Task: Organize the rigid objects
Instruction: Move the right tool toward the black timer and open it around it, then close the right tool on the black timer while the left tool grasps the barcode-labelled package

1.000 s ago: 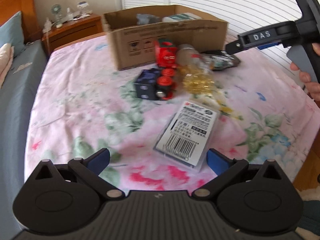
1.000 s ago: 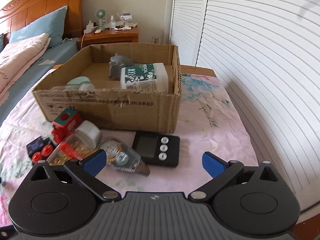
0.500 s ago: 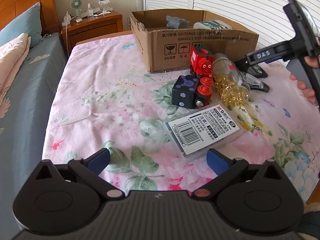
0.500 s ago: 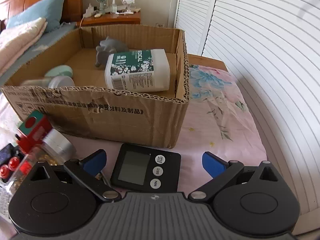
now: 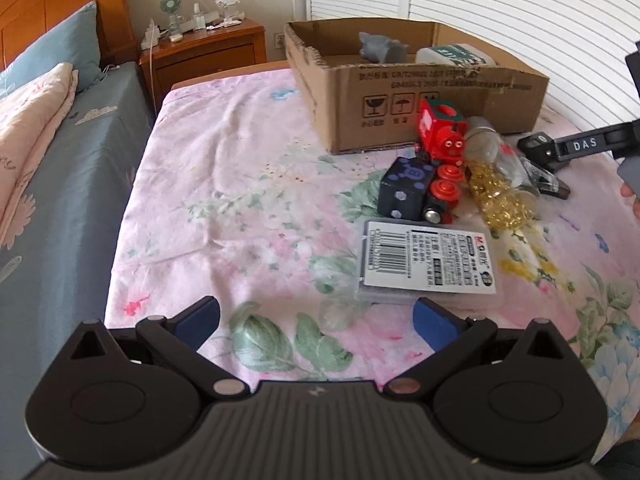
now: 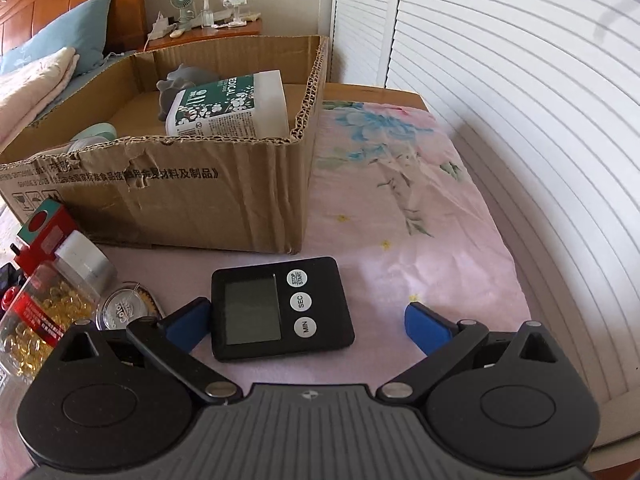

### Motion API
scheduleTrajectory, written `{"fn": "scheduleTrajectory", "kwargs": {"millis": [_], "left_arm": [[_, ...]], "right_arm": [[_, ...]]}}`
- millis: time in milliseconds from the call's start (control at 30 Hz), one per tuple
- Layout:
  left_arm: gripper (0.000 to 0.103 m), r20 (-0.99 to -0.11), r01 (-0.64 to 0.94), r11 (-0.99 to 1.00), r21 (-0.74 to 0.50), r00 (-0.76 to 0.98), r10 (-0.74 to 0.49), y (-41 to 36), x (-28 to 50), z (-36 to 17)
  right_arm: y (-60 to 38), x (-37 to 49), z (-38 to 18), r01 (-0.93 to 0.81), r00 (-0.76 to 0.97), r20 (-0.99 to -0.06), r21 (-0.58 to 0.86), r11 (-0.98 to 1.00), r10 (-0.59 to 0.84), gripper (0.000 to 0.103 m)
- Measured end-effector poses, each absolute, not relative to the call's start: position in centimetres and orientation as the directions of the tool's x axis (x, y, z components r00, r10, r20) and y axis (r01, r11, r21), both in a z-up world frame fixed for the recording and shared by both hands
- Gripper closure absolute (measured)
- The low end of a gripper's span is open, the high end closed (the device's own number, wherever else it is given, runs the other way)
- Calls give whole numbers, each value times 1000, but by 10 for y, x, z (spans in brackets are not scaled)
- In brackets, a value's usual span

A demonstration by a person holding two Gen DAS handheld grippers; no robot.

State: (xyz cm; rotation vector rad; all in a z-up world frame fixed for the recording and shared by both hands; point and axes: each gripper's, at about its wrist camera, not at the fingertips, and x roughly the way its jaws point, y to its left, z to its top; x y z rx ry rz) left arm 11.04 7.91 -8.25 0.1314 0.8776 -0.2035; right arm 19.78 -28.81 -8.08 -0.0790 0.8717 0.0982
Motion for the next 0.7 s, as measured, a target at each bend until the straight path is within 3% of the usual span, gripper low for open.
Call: {"fn": "scheduleTrajectory", "kwargs": {"millis": [233,700], "left_arm": [[1,-755,373,927,-24,602,-262,55,97,-78],[2,-771,340,940,-18,594,-230,30,118,-86]], "right_arm": [[-290,195,-81,-121,653,-755,-27,992,59,0],[-293,191,-81,-164,668,-739,-27,986,91,0]]}}
